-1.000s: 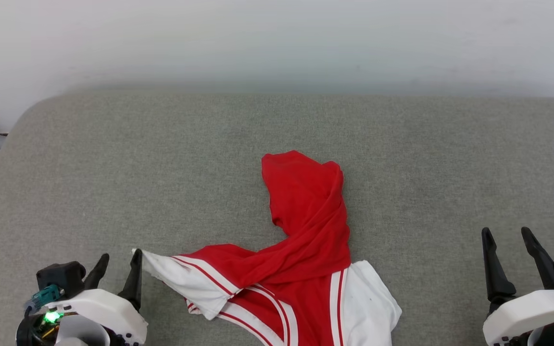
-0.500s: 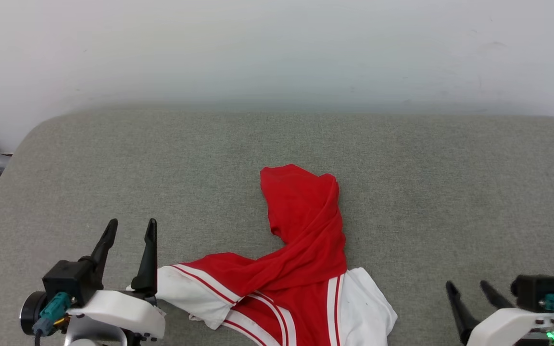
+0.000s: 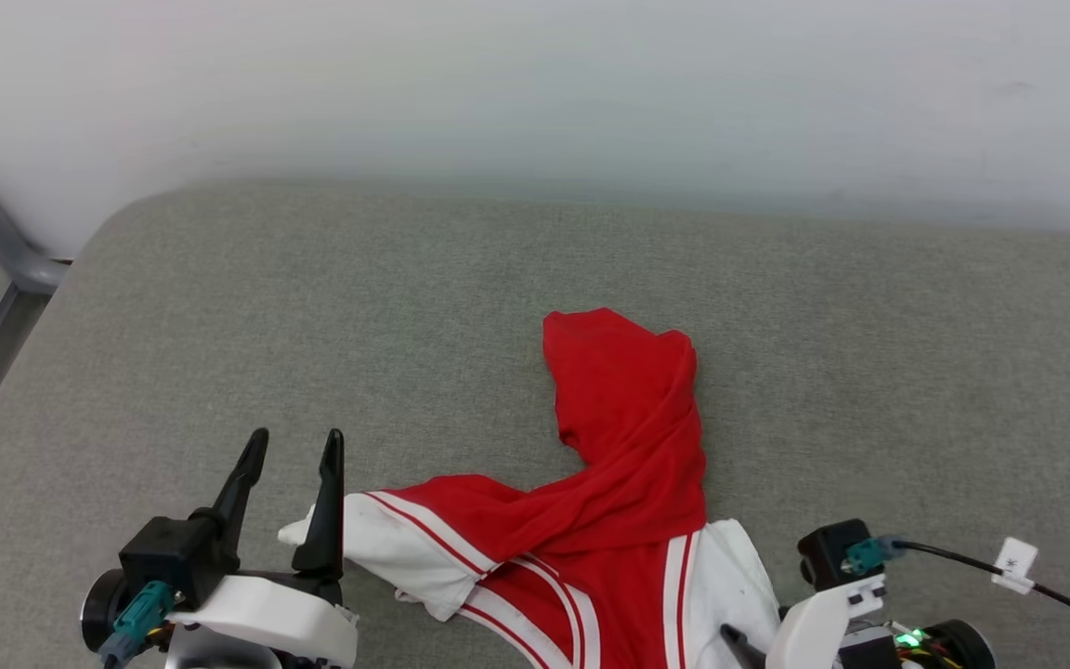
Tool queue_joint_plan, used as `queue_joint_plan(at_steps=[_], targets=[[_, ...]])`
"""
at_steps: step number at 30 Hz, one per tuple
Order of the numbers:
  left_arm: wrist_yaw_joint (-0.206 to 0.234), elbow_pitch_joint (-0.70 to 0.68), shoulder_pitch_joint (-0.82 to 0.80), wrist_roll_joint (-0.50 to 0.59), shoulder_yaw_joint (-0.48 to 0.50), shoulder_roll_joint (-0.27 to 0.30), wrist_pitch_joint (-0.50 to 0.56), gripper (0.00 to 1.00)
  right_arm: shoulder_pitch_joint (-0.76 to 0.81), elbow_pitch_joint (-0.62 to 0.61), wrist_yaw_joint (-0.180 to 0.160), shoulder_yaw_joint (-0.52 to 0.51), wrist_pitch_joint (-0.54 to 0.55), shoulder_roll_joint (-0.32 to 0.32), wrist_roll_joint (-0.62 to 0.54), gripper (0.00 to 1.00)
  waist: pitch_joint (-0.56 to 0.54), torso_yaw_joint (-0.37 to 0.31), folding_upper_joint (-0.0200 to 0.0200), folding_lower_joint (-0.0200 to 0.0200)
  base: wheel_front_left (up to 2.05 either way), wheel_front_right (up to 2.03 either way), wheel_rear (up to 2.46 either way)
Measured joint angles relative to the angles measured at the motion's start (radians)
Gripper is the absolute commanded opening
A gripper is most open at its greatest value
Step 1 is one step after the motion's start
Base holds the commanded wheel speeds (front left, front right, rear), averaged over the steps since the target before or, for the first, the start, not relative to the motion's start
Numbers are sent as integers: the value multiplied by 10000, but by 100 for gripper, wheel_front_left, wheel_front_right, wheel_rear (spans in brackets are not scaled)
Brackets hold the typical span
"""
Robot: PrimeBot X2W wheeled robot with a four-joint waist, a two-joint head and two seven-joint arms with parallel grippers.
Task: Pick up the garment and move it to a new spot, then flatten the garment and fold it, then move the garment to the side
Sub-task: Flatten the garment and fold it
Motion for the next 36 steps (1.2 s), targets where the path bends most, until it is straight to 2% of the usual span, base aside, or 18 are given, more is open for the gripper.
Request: queue_joint_plan(at_steps=[5, 9, 10, 11, 12, 13, 17, 21, 24, 28, 32, 36], targets=[[-136, 222, -14, 8, -4, -194, -2, 100, -513, 1590, 2, 303, -42, -155, -21, 100, 134, 246, 0, 0, 0, 0, 0], [-257, 387, -25, 31, 69, -257, -2, 100, -840, 2408, 2, 414, 211, -138, -8, 100, 260, 369, -1, -1, 0, 0, 0], [-293, 422, -25, 50, 90, -272, -2, 100, -926, 2525, 2, 431, 372, -134, 48, 86, 290, 380, -1, -2, 0, 0, 0], [-297, 451, -25, 61, 127, -301, -2, 100, -985, 2589, 0, 458, 489, -134, 119, 41, 313, 382, -1, -2, 0, 0, 0], [-301, 477, -25, 63, 163, -332, -2, 100, -1057, 2631, -2, 495, 568, -136, 176, 7, 329, 370, 0, -2, 0, 0, 0], [-305, 495, -24, 71, 201, -364, -2, 100, -1095, 2635, -2, 508, 614, -140, 295, 0, 342, 346, 0, -2, 0, 0, 0], [-343, 564, -17, 94, 297, -458, -2, 100, -1176, 2485, 8, 483, 516, -180, 612, 0, 346, 177, 0, 0, 0, 0, 0], [-380, 614, -3, 148, 332, -479, -2, 100, -1178, 1638, 23, -42, 33, -251, 575, 0, 296, -6, 0, 1, 0, 0, 0], [-395, 644, 1, 155, 362, -472, -2, 100, -1296, 780, 6, -1156, -278, -639, 234, 0, 258, -151, 0, 1, 0, 0, 0], [-393, 675, 58, 174, 362, -453, -2, 100, -1221, 27, 4, -2637, -447, -807, -318, 0, 218, -306, 0, 1, 0, 0, 0], [-393, 713, 79, 171, 359, -426, 0, 100, -913, 35, 6, -4052, -541, -700, -744, 0, 240, -392, 0, 1, 0, 0, 0], [-395, 773, 70, 159, 349, -401, 44, 100, -837, 656, 2, -4999, -917, -479, -913, 0, 330, -413, 0, 2, 0, 0, 0]])
